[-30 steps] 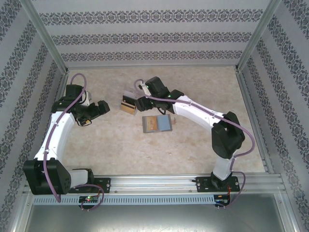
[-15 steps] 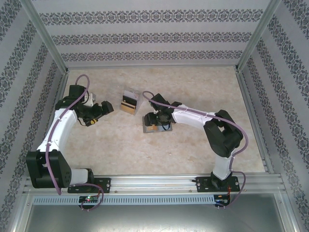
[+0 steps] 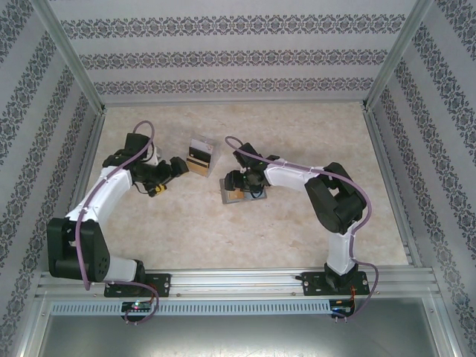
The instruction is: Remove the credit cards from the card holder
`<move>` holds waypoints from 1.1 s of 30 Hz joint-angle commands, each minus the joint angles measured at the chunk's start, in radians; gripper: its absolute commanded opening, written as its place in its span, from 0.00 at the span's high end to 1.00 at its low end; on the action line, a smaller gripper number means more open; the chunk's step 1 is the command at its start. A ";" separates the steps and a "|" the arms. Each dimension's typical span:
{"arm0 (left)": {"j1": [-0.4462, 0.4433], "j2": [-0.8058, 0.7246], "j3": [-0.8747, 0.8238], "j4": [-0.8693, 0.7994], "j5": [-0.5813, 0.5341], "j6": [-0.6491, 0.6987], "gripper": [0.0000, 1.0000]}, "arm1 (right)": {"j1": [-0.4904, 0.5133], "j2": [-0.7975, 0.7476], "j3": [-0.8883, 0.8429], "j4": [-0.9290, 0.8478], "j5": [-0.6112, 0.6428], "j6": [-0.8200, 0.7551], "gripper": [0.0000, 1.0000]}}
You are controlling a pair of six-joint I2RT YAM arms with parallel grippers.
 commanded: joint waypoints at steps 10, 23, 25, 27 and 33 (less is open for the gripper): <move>-0.259 0.156 0.006 0.279 -0.076 -0.153 0.03 | -0.014 -0.202 -0.207 0.091 -0.094 0.140 0.33; -0.383 0.300 0.016 0.425 -0.034 -0.231 0.32 | -0.121 -0.182 -0.240 0.166 -0.245 0.089 0.60; -0.394 0.323 0.027 0.432 -0.025 -0.233 0.41 | -0.132 -0.175 -0.242 0.171 -0.254 0.089 0.64; -0.401 0.340 0.033 0.435 -0.023 -0.236 0.49 | -0.140 -0.166 -0.243 0.178 -0.266 0.087 0.68; -0.416 0.387 0.045 0.451 0.002 -0.243 0.68 | -0.150 -0.123 -0.232 0.190 -0.312 0.082 0.76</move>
